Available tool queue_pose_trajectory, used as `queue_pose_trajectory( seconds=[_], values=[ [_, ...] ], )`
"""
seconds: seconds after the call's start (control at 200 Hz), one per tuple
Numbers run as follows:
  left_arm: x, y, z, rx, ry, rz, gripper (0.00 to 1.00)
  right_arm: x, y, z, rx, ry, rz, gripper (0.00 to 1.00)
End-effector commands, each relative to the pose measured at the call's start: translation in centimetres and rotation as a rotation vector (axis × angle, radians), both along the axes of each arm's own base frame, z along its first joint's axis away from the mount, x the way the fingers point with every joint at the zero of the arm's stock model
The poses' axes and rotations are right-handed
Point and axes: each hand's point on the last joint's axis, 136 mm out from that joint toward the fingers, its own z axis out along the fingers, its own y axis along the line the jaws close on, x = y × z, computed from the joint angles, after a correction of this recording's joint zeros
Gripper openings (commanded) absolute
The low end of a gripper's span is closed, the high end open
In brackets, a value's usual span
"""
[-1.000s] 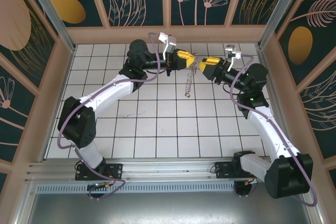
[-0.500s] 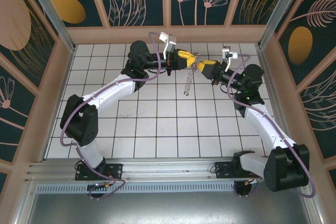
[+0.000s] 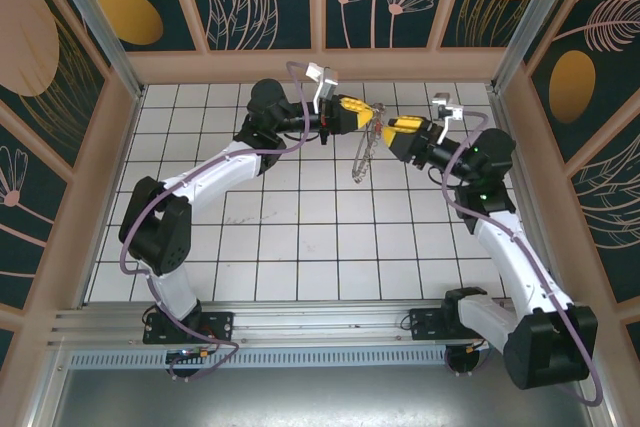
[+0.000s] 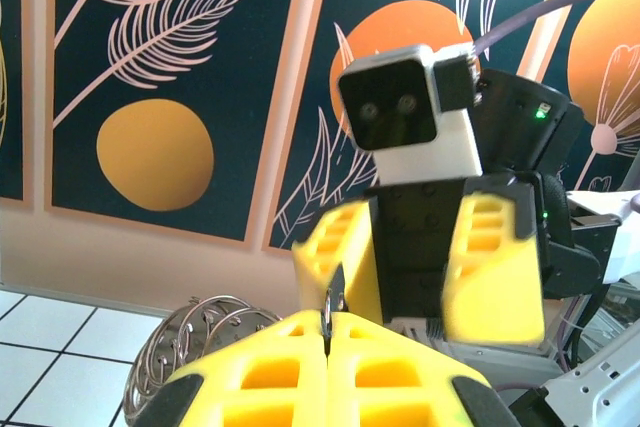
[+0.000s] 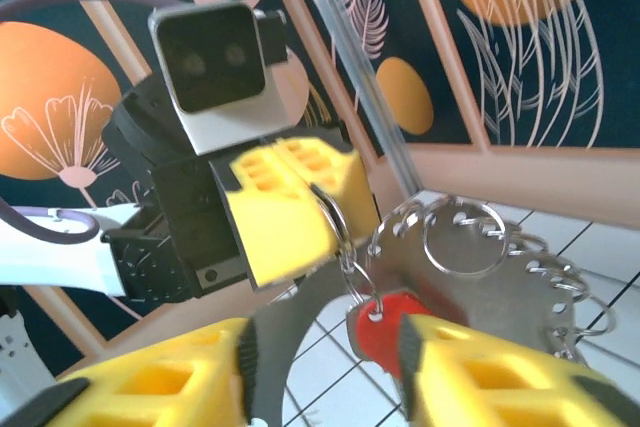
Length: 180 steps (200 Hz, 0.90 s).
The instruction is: Put the keys on the keyring
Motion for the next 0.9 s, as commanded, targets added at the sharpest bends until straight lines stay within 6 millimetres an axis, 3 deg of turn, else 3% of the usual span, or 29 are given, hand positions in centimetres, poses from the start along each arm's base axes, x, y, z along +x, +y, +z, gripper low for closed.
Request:
queue_pose_trajectory(
  seconds=[0.0,0.265,0.896],
  values=[
    [-0.1,0.2,2.3,-0.063,-0.058,-0.007,0.0,0.3,-0.3,2.0,0.018,-0.069,-0.011,0.46],
    [-0.1,0.0,2.5,-0.081,-0.012,-0.046,0.0,1.3,0.3,3.8,0.074,-0.126,0.06,0.49],
    [1.2,-0.1,3.4,-0.159,0.073,-0.048,0.0,3.3,0.3,4.8,0.227,-0.103,0.104,0.5]
  ],
)
